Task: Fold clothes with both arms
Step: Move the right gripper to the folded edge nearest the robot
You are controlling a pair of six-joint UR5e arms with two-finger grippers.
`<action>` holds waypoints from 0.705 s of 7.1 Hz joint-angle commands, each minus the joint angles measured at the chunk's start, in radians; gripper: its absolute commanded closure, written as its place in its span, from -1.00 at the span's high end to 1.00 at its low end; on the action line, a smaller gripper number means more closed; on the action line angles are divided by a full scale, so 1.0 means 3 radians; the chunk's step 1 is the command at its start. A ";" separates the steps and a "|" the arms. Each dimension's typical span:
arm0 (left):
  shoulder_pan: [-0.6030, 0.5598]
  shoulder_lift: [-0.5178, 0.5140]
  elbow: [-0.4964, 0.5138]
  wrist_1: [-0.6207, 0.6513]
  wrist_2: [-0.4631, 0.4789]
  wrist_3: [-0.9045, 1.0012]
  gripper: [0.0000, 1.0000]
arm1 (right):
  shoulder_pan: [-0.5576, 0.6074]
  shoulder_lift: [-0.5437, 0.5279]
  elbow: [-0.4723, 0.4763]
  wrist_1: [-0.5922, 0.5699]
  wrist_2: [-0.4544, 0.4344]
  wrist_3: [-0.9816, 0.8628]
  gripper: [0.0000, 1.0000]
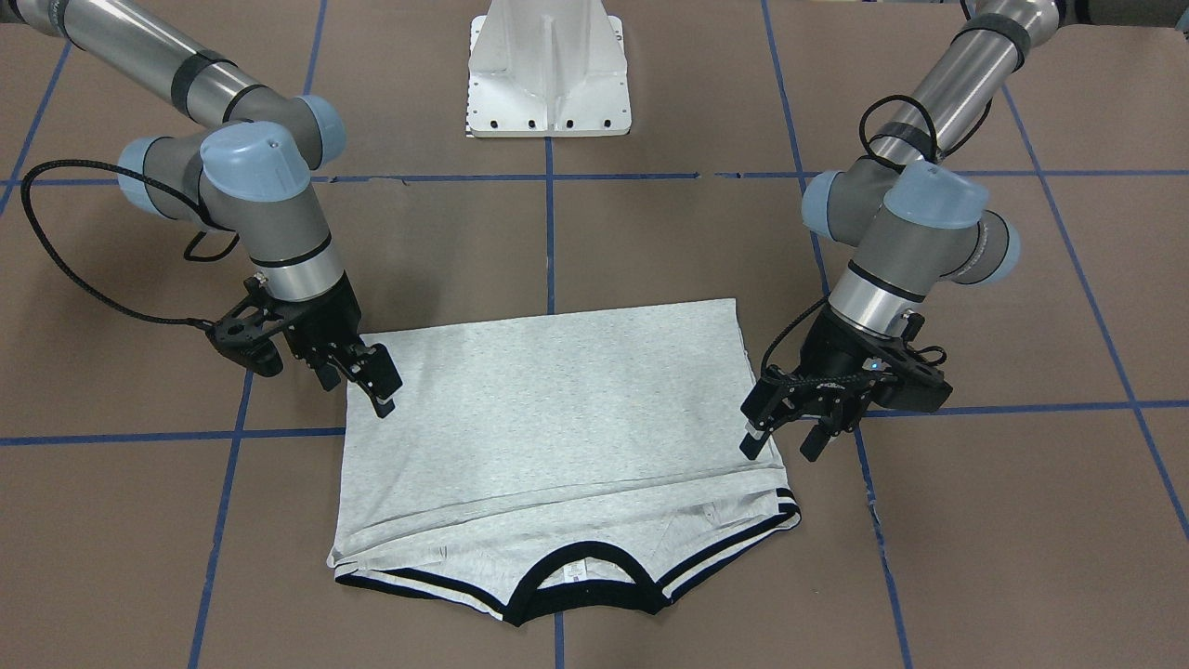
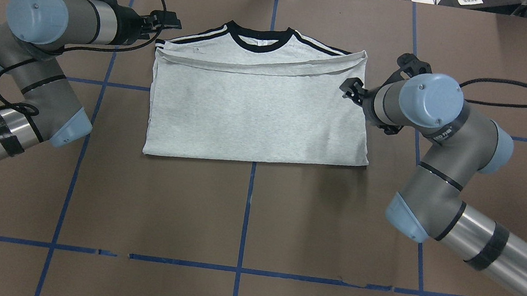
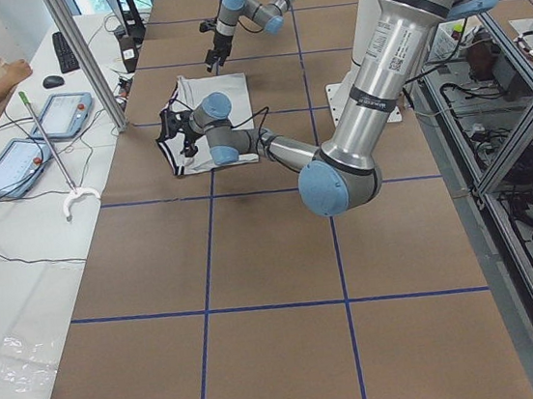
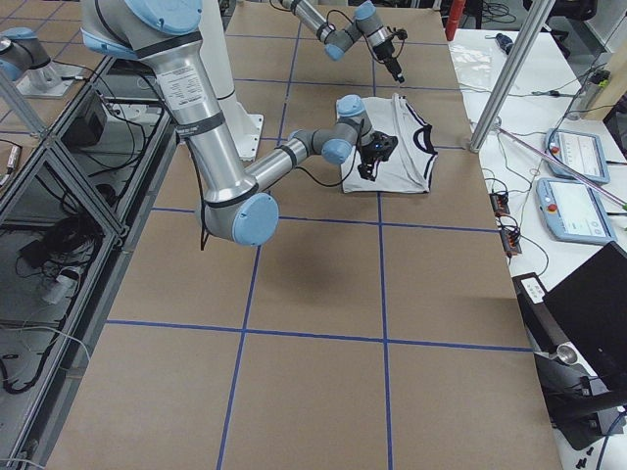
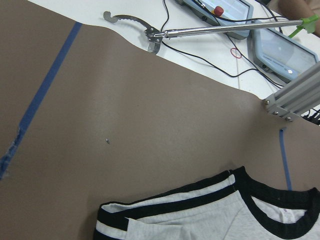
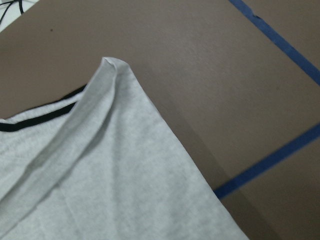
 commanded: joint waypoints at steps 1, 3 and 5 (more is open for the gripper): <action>0.0014 0.0040 -0.0059 -0.0083 -0.0002 -0.0006 1.00 | -0.0229 -0.0356 0.0269 0.0002 -0.0074 0.0319 1.00; 0.0014 0.0040 -0.0064 -0.0078 0.0003 -0.0001 1.00 | -0.0302 -0.0363 0.0260 0.0002 -0.0079 0.0414 0.89; 0.0014 0.0040 -0.0069 -0.0078 0.0003 -0.0006 1.00 | -0.0312 -0.0378 0.0255 -0.0003 -0.0074 0.0419 0.79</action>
